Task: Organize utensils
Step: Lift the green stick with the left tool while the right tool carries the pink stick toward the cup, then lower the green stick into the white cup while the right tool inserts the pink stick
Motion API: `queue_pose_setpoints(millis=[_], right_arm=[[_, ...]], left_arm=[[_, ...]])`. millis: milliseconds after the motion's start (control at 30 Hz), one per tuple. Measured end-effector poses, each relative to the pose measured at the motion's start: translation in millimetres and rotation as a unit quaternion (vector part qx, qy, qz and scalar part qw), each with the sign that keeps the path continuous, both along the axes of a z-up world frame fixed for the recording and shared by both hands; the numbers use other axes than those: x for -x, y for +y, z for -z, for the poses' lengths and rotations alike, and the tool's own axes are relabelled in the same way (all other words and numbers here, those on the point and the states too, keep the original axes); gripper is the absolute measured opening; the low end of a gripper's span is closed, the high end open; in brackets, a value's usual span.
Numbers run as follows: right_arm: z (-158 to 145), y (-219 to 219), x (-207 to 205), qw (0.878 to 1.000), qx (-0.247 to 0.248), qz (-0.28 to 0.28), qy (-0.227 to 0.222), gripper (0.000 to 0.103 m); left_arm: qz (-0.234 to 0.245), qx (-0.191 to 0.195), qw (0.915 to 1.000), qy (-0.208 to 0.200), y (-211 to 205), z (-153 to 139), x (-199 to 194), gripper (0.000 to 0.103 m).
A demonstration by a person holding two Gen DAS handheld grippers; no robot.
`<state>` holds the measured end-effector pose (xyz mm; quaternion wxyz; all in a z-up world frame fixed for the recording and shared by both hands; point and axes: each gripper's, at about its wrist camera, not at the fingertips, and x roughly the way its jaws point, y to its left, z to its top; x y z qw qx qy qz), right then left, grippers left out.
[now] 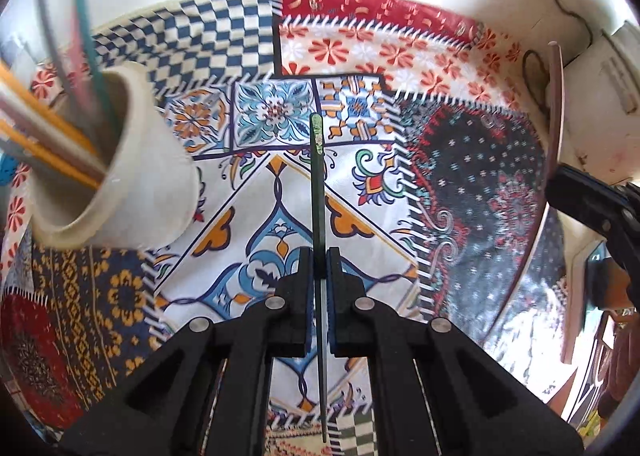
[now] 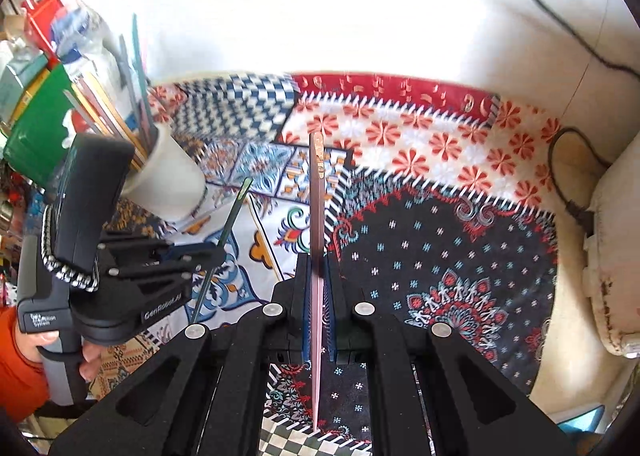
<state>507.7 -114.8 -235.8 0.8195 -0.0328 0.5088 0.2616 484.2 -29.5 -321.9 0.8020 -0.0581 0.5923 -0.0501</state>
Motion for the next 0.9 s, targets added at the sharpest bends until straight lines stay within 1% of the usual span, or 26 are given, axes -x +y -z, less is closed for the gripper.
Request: queue_pose_setpoints(millis=[67,167,200,267,400,467,533,600,667,700,733,767,800,833,900], right_arm=[[-13,-2,7,1.000,-0.006,-0.002,-0.016,0.005],[-32,-3,14,0.999,-0.017,-0.004,-0.034,0.005],[-37,-2,16,0.999,-0.021,-0.006,-0.040,0.001],[-46,2,17,0.998,-0.027,-0.009,-0.049,0.000],[-62,11,22,0.997,-0.033,-0.023,-0.067,0.000],[-62,18,20,0.997,-0.031,-0.032,-0.067,0.000],[-58,22,17,0.997,-0.031,-0.039,-0.059,0.000],[-51,26,13,0.998,-0.025,-0.043,-0.048,0.000],[-39,29,7,0.998,-0.023,-0.046,-0.026,0.002],[-33,30,3,0.999,-0.019,-0.046,-0.014,0.004],[-24,31,-1,0.999,-0.008,-0.043,-0.003,0.011],[-15,34,-6,0.999,0.006,-0.039,0.006,0.016],[-5,35,-11,0.999,0.017,-0.036,0.013,0.027],[6,37,-17,0.999,0.026,-0.032,0.022,0.030],[27,39,-29,0.998,0.048,-0.025,0.040,0.030]], left_arm=[[-0.007,0.000,0.9997,-0.024,5,-16,12,0.005],[-0.021,-0.013,0.9976,-0.065,14,-42,28,0.005],[-0.028,-0.017,0.9964,-0.079,17,-51,35,0.004],[-0.038,-0.023,0.9938,-0.103,23,-64,44,0.005],[-0.057,-0.025,0.9888,-0.136,36,-88,58,0.004],[-0.066,-0.028,0.9857,-0.152,42,-99,66,0.004],[-0.077,-0.033,0.9822,-0.168,49,-109,73,0.004],[-0.091,-0.027,0.9791,-0.180,57,-119,79,0.004],[-0.107,-0.025,0.9754,-0.191,64,-126,82,0.004],[-0.113,-0.028,0.9733,-0.198,66,-130,85,0.004],[-0.120,-0.031,0.9710,-0.204,70,-135,87,0.004],[-0.127,-0.033,0.9688,-0.210,74,-139,89,0.004],[-0.134,-0.032,0.9668,-0.215,78,-142,91,0.004],[-0.141,-0.030,0.9651,-0.218,81,-145,92,0.004],[-0.157,-0.028,0.9611,-0.226,89,-150,95,0.004]])
